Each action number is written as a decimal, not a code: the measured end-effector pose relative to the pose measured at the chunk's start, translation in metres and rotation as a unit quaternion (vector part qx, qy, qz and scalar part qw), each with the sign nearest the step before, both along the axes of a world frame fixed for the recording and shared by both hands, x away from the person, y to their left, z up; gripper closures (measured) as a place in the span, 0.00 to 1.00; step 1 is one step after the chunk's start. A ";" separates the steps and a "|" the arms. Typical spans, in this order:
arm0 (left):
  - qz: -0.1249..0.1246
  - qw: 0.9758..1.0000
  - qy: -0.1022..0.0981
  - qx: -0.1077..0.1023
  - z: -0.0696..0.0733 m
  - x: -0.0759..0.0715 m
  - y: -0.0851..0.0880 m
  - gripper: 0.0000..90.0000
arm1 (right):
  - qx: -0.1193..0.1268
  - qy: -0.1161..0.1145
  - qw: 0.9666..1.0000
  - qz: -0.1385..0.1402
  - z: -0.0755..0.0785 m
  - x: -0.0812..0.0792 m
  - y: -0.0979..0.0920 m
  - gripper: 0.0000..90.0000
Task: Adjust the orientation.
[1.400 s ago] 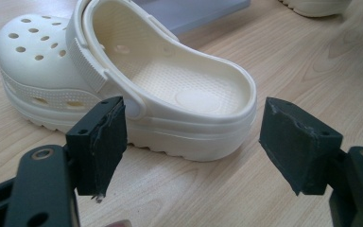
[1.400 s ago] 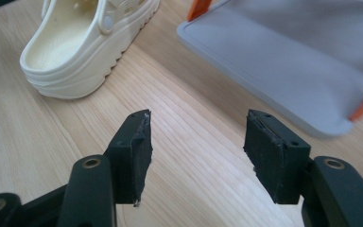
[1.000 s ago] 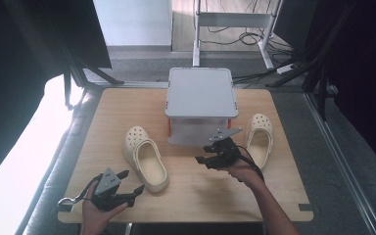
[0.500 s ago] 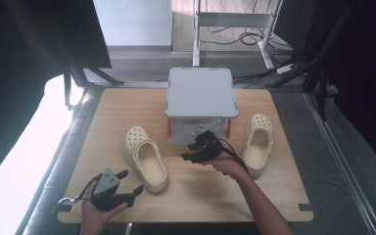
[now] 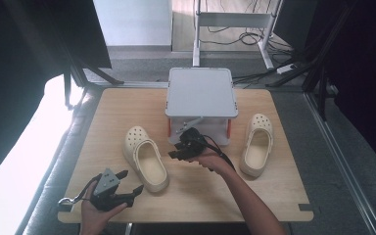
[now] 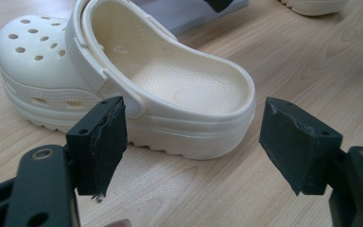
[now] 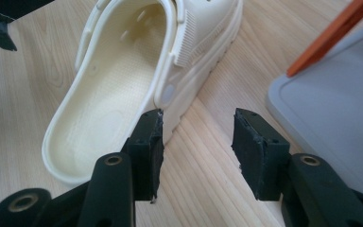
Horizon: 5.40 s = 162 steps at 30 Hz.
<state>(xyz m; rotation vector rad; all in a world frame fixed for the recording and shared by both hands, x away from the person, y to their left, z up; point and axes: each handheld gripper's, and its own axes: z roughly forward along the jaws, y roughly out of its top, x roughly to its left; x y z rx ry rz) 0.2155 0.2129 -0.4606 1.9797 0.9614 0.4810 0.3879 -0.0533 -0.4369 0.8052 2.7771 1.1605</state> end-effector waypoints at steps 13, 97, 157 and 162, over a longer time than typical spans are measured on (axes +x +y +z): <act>-0.003 1.000 0.001 0.002 -0.001 0.000 -0.001 0.27 | -0.001 0.013 1.000 0.010 -0.005 0.002 0.024 0.59; 0.000 1.000 0.001 0.011 -0.002 0.002 -0.001 0.27 | 0.006 0.008 0.996 -0.092 0.011 -0.025 0.008 0.86; -0.011 1.000 0.003 0.024 -0.014 0.012 -0.014 0.27 | 0.062 -0.014 0.978 -0.198 -0.012 -0.078 -0.157 0.65; -0.006 1.000 0.002 0.021 -0.013 0.011 -0.013 0.27 | 0.050 -0.009 0.976 -0.212 -0.021 -0.071 -0.161 0.65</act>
